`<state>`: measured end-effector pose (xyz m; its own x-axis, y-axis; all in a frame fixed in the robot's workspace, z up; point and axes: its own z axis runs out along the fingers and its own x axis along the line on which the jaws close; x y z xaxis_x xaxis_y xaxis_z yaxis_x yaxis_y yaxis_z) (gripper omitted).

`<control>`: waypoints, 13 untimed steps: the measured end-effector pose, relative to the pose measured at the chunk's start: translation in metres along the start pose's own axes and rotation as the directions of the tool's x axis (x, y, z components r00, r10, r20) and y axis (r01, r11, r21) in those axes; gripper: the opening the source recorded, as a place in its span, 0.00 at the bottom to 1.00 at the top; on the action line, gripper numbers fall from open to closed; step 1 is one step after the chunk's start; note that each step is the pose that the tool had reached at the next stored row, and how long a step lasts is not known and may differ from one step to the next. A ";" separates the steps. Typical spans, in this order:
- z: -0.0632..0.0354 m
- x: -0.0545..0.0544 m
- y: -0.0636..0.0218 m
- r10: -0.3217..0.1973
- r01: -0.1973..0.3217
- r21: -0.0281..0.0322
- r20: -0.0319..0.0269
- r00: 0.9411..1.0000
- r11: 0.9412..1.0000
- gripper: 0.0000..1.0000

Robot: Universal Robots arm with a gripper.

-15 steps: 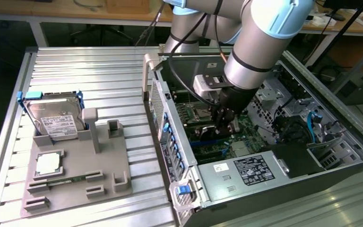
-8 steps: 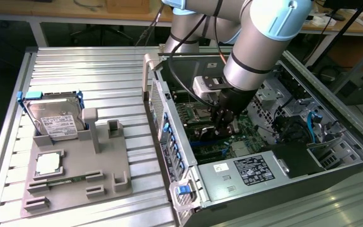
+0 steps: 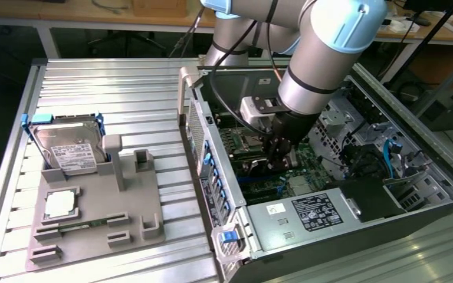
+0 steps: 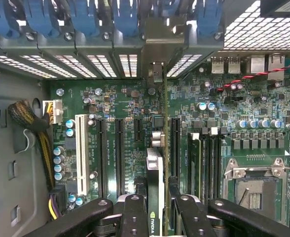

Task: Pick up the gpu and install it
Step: 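Insert the gpu into the slot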

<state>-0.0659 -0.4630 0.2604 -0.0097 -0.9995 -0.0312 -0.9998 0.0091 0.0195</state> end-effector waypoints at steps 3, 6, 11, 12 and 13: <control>0.0010 0.000 0.0000 0.000 0.000 0.000 0.000 1.000 1.000 0.27; 0.0023 0.000 0.0000 0.000 0.000 0.000 0.000 1.000 1.000 0.27; 0.0041 0.000 -0.0001 0.000 0.000 0.000 0.000 1.000 1.000 0.27; 0.0045 0.000 -0.0001 0.000 0.000 0.000 0.000 1.000 1.000 0.27; 0.0049 0.000 -0.0001 0.000 0.000 0.000 0.000 1.000 1.000 0.27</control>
<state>-0.0659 -0.4630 0.2555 -0.0097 -0.9995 -0.0311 -0.9998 0.0091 0.0196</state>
